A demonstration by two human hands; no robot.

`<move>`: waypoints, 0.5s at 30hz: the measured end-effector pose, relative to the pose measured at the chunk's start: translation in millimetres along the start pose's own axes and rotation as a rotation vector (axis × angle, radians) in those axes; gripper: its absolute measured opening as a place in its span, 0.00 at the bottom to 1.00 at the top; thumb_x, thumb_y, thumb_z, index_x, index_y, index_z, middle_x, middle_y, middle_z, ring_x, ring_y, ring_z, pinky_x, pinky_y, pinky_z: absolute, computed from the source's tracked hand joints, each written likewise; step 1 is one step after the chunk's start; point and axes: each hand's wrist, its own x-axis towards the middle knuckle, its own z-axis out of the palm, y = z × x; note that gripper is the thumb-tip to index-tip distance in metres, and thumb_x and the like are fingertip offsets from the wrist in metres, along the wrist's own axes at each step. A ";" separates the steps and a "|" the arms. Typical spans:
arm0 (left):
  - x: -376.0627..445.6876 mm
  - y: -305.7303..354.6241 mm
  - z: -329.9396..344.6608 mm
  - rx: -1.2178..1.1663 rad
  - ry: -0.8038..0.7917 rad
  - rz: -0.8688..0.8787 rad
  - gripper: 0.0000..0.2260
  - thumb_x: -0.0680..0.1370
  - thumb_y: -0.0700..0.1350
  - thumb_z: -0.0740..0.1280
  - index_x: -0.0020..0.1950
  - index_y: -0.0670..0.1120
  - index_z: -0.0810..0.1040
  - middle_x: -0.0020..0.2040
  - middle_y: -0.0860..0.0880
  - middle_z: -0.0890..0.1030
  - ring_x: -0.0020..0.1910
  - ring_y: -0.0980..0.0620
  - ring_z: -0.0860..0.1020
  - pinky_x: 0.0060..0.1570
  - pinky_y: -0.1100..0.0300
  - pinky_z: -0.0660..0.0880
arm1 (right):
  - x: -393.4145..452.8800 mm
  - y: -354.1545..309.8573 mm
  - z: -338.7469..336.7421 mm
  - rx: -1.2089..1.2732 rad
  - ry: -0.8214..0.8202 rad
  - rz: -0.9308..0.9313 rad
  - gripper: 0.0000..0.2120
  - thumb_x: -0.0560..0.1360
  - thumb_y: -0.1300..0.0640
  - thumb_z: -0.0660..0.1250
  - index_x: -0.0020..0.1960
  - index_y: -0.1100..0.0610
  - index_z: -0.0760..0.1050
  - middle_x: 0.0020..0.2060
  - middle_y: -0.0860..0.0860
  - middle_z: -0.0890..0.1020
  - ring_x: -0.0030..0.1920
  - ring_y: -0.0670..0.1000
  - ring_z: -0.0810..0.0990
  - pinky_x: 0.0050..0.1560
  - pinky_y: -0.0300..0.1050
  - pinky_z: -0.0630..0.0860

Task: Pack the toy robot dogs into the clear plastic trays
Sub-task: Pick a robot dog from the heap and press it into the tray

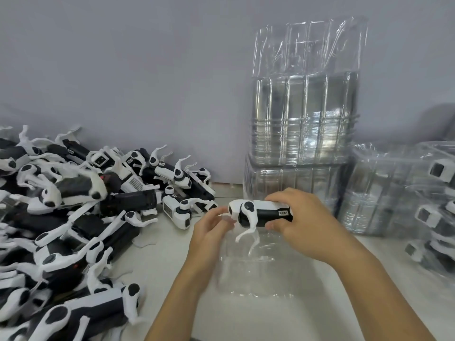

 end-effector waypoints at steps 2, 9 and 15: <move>-0.3 0.2 0.0 -0.032 0.016 -0.012 0.19 0.66 0.54 0.70 0.56 0.53 0.84 0.53 0.46 0.85 0.58 0.44 0.81 0.66 0.40 0.73 | -0.5 -1.4 2.0 -0.016 -0.025 0.015 0.11 0.74 0.53 0.74 0.55 0.44 0.78 0.47 0.42 0.76 0.49 0.44 0.74 0.51 0.44 0.73; 0.7 -0.8 -0.7 -0.139 0.064 -0.108 0.16 0.66 0.46 0.67 0.51 0.54 0.85 0.49 0.45 0.83 0.49 0.47 0.79 0.59 0.41 0.74 | -1.5 -2.1 19.0 -0.133 -0.048 0.039 0.08 0.76 0.50 0.71 0.53 0.43 0.76 0.47 0.40 0.73 0.54 0.48 0.67 0.55 0.48 0.63; -1.1 1.8 -1.9 -0.199 0.030 -0.162 0.19 0.65 0.43 0.65 0.52 0.49 0.86 0.49 0.45 0.85 0.49 0.46 0.81 0.53 0.47 0.76 | -0.7 -0.2 22.2 -0.143 -0.088 0.066 0.10 0.76 0.52 0.71 0.56 0.45 0.76 0.51 0.41 0.73 0.58 0.47 0.70 0.55 0.48 0.58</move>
